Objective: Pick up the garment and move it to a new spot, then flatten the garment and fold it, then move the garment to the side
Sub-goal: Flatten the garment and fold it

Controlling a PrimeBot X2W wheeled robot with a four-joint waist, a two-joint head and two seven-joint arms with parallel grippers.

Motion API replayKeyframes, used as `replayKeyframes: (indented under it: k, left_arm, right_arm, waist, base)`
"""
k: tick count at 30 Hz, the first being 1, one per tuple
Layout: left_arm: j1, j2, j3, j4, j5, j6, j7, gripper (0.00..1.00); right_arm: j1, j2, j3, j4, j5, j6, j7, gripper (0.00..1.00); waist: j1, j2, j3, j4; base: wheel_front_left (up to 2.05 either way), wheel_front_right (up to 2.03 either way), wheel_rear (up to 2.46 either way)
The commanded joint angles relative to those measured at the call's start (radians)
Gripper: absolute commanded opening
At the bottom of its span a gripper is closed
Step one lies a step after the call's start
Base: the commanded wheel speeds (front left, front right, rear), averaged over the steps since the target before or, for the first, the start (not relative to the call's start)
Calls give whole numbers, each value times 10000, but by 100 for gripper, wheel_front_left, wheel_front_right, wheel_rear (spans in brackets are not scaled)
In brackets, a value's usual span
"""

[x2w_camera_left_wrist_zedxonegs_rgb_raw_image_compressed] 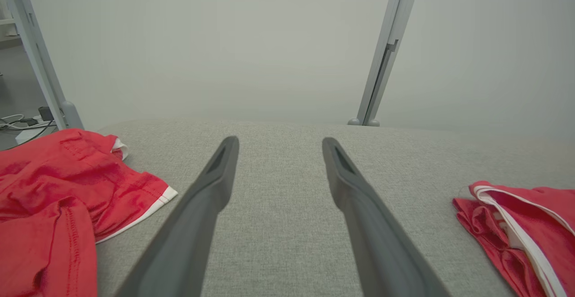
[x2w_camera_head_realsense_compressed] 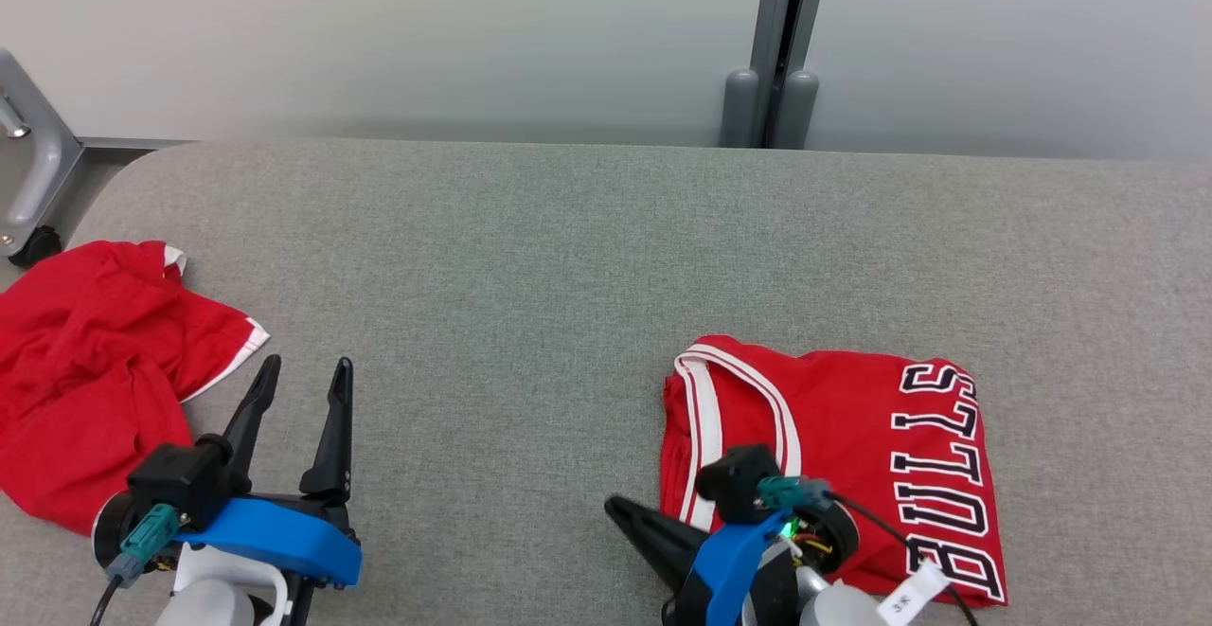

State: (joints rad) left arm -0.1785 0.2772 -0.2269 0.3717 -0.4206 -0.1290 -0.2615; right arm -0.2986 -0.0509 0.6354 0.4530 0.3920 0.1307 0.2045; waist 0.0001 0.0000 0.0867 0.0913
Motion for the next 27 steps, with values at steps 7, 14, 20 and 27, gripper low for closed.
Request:
replayKeyframes:
  k: [7, 14, 20, 27]
  left_arm:
    - [211, 77, 296, -203, 42, 98, -47, 100]
    - [374, 70, 563, -442, 107, 153, -47, 100]
    - [618, -22, 773, -634, 196, 219, -47, 100]
    - [883, -206, 874, -622, 268, 275, -47, 100]
  right_arm:
    - [283, -197, -1588, -1890, 978, 1, -2347, 100]
    - [1326, -155, -4455, -3215, -139, 1, -3209, 100]
    - [2324, -87, -6436, -4258, -974, 1, -2816, 100]
    - [3146, -196, -7673, -4673, -1591, 1, -2625, 100]
  waist:
    - [-1, 0, -93, -239]
    - [-1, 0, -286, -487]
    - [-1, 0, -471, -622]
    - [-1, 0, -725, -699]
  base:
    - [0, 0, 0]
    - [0, 0, 0]
    - [0, 0, 0]
    - [0, 0, 0]
